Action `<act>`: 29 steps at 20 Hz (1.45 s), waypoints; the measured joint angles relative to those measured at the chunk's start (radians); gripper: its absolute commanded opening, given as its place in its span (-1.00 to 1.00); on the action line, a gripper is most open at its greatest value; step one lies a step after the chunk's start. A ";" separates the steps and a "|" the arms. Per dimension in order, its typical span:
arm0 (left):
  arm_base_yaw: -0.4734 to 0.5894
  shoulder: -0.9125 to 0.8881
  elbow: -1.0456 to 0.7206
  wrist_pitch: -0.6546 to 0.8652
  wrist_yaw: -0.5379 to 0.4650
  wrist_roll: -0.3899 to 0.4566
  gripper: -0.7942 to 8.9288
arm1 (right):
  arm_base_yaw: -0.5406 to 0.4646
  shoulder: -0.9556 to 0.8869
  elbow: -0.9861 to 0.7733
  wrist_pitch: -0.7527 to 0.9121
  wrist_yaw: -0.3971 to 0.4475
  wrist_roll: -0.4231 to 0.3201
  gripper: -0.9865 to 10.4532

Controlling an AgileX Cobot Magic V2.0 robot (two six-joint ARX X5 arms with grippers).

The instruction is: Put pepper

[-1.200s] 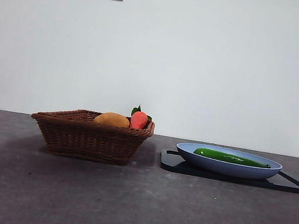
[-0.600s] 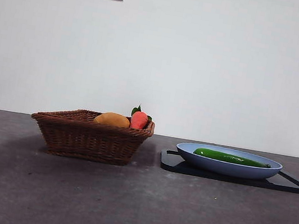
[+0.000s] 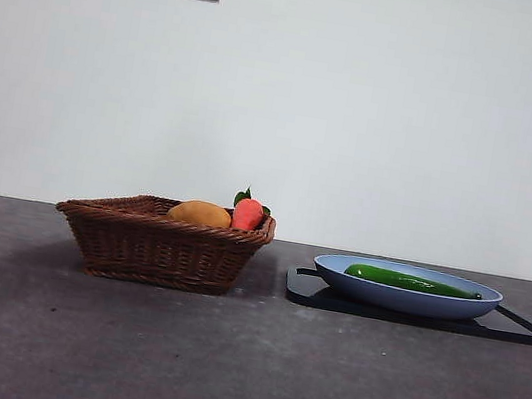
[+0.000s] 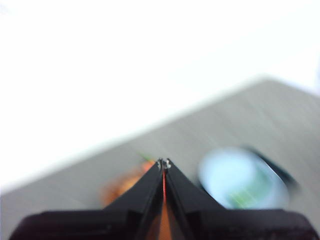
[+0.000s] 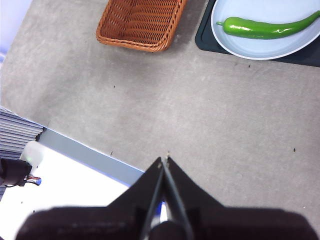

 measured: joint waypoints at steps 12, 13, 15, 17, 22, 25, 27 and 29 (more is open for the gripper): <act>0.525 -0.530 -0.664 0.525 0.076 0.006 -0.82 | 0.000 0.000 0.000 0.000 0.001 0.000 -0.81; 0.547 -0.573 -0.753 0.570 0.076 -0.006 -0.82 | 0.000 0.000 0.000 0.000 0.001 0.000 -0.81; 0.579 -0.660 -0.919 0.611 0.076 -0.040 -0.82 | 0.000 0.000 0.000 0.000 0.001 0.000 -0.81; 0.603 -0.733 -1.056 0.645 0.076 -0.058 -0.82 | 0.000 0.000 0.000 0.000 0.002 0.000 -0.81; 0.650 -0.882 -1.289 0.653 0.076 -0.113 -0.82 | 0.000 0.000 0.000 0.000 0.001 0.000 -0.81; 0.677 -0.930 -1.378 0.654 0.076 -0.159 -0.82 | 0.000 0.000 0.000 0.000 0.001 0.000 -0.81; 0.686 -0.946 -1.427 0.655 0.076 -0.185 -0.82 | 0.000 0.000 0.000 0.000 0.001 0.000 -0.81; 0.686 -0.947 -1.464 0.655 0.077 -0.203 -0.82 | 0.000 0.000 0.000 0.000 0.001 0.000 -0.81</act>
